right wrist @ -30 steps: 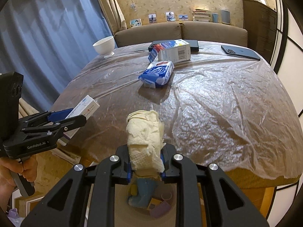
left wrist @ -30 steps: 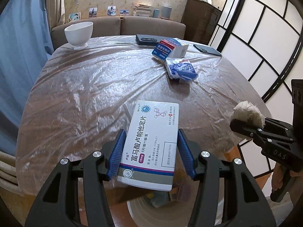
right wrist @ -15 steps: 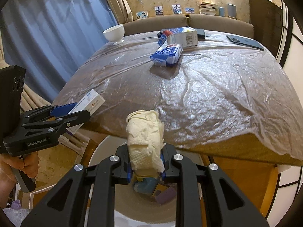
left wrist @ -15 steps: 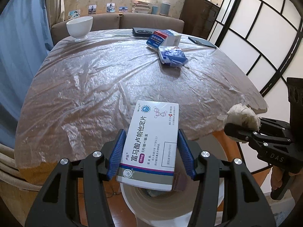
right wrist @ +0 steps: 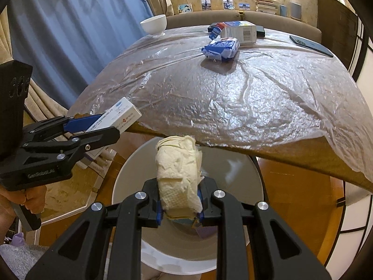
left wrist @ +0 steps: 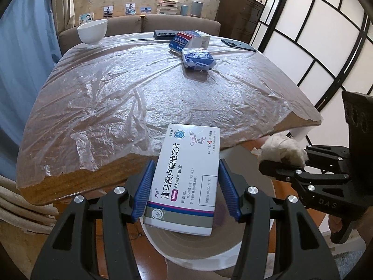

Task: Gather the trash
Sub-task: 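Carry the medicine box with the left tool while the right tool carries the tissue over the bucket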

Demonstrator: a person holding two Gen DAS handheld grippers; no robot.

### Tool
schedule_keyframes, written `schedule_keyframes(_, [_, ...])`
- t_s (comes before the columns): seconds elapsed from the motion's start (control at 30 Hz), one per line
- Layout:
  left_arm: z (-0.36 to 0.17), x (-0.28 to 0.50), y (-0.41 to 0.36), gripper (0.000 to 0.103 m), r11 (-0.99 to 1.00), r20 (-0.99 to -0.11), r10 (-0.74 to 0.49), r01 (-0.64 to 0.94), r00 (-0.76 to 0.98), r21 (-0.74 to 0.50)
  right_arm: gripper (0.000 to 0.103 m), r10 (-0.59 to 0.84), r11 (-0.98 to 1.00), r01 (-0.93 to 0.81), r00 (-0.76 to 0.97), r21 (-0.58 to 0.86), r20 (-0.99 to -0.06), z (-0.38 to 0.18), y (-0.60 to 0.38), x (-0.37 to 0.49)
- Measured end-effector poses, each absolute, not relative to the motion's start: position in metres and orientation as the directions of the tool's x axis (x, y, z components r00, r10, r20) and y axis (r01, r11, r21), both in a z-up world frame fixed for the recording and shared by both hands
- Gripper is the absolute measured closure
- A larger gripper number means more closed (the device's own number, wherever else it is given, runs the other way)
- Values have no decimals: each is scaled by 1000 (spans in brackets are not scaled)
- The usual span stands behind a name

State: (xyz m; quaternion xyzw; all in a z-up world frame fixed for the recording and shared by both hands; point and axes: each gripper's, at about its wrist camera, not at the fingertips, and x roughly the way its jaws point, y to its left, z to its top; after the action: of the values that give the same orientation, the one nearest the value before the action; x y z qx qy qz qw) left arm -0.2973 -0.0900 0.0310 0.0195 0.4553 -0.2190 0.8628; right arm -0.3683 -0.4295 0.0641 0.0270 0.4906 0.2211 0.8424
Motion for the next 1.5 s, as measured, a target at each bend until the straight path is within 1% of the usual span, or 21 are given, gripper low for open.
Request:
schedule_keyframes(0.17, [31, -307, -93, 47, 897, -798, -362, 413, 481, -158, 82, 416, 895, -340, 395, 290, -819, 59, -431, -373])
schedule_keyframes(0.77, [7, -335, -105, 47, 877, -834, -364, 454, 415, -157, 82, 399, 899, -335, 356, 283, -845, 43, -435, -381])
schedule_keyframes(1.5, [-45, -321, -113, 47, 884, -890, -300, 450, 344, -125, 82, 372, 903, -332, 289, 272, -882, 4, -423, -367])
